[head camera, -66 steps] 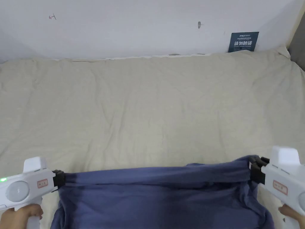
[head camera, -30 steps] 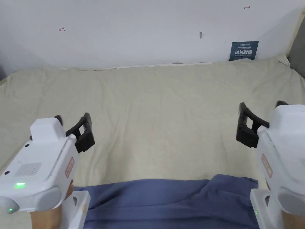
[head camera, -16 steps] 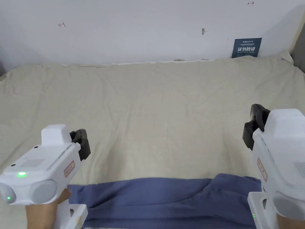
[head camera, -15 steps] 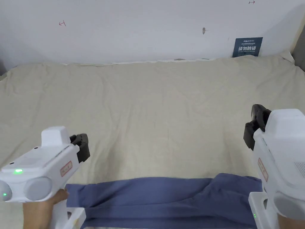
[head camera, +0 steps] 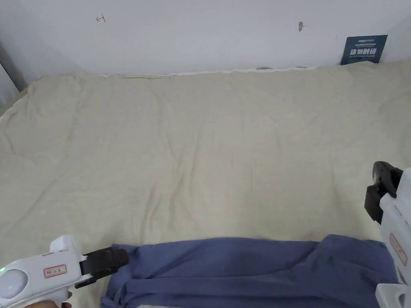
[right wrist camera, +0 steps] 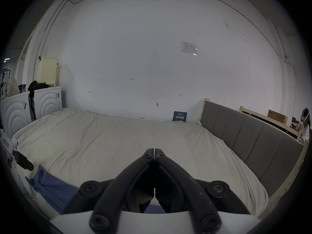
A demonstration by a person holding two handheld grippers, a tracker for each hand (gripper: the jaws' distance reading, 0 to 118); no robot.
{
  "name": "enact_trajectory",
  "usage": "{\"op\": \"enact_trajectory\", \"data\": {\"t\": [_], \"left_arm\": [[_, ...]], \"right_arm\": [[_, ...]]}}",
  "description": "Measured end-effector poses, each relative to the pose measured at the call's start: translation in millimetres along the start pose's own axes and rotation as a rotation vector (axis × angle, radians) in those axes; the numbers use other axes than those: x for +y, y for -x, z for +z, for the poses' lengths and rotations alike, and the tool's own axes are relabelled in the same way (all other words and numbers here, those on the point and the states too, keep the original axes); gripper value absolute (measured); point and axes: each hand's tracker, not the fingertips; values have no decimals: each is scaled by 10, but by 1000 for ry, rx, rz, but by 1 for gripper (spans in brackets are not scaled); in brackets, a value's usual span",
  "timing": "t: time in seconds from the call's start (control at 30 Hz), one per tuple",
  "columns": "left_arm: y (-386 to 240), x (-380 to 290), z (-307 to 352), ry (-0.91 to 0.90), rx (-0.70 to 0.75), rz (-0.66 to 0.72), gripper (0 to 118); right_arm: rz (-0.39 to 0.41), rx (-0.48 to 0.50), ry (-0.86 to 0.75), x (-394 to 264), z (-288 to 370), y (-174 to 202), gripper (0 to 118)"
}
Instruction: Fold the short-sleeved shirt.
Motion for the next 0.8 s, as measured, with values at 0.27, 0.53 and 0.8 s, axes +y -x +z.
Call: {"op": "enact_trajectory", "data": {"t": [0.27, 0.53, 0.8], "left_arm": [[292, -3, -359, 86, -47, -3, 95], [241, -116, -524, 100, 27, -165, 50], [-59, -258, -503, 51, 138, -299, 9]], "right_arm": [[-1, -4, 74, -124, -105, 104, 1], [-5, -3, 101, -144, -109, 133, 2], [-36, -3, 89, -119, 3, 48, 2]]}}
